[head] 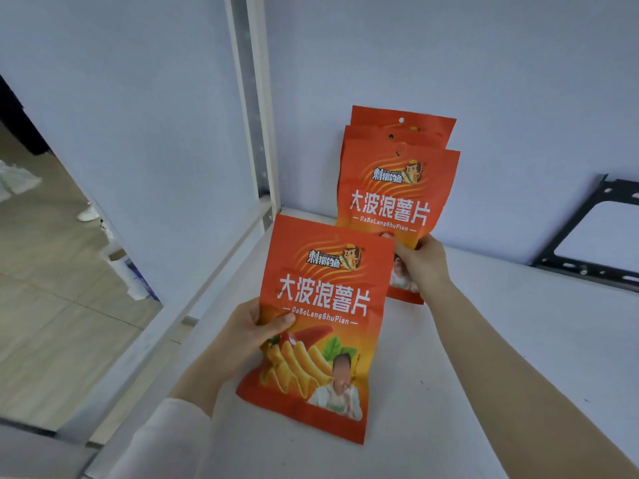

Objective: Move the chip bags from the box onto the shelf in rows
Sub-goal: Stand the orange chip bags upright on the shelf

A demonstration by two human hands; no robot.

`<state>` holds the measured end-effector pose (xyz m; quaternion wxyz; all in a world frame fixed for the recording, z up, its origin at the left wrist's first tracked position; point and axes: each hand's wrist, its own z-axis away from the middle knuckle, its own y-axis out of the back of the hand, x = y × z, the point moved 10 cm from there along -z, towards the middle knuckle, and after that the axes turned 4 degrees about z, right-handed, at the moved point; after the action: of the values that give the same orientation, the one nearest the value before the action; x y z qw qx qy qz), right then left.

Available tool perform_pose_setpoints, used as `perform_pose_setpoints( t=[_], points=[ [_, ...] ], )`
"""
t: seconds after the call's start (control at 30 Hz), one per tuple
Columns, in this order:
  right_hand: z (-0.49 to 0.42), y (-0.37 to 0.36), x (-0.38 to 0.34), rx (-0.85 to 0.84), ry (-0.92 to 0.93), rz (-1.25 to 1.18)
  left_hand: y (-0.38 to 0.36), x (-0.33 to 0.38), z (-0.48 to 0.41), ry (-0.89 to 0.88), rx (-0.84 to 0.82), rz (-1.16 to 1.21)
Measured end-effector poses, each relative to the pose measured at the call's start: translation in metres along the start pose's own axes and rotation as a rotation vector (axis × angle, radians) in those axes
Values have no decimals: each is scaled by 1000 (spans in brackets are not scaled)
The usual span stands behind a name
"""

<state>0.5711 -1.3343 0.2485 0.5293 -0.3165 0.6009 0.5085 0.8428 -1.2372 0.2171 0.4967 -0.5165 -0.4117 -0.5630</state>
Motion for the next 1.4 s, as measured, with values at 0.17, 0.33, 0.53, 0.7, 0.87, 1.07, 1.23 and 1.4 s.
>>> perform_pose_setpoints(
  t=[0.17,0.33,0.53,0.7,0.87,1.07,1.23,1.4],
  points=[
    [-16,3,6,66,36,-5,2,-4,-2,20,39,-4],
    [-26,6,2,169,83,65,3,-7,-6,52,73,-28],
    [-31,0,8,250,95,120,2,-7,-10,74,98,-16],
    [-39,6,-3,316,200,188,2,-6,-17,61,96,-6],
    [-45,6,-6,283,220,324,-1,-2,-21,36,90,-17],
    [-49,11,-5,281,211,294,-4,4,-24,19,74,-21],
    [-51,16,-5,274,234,259,-3,4,-24,3,66,-26],
    [-54,16,-13,272,272,230,-2,-2,-24,26,63,-29]
  ],
)
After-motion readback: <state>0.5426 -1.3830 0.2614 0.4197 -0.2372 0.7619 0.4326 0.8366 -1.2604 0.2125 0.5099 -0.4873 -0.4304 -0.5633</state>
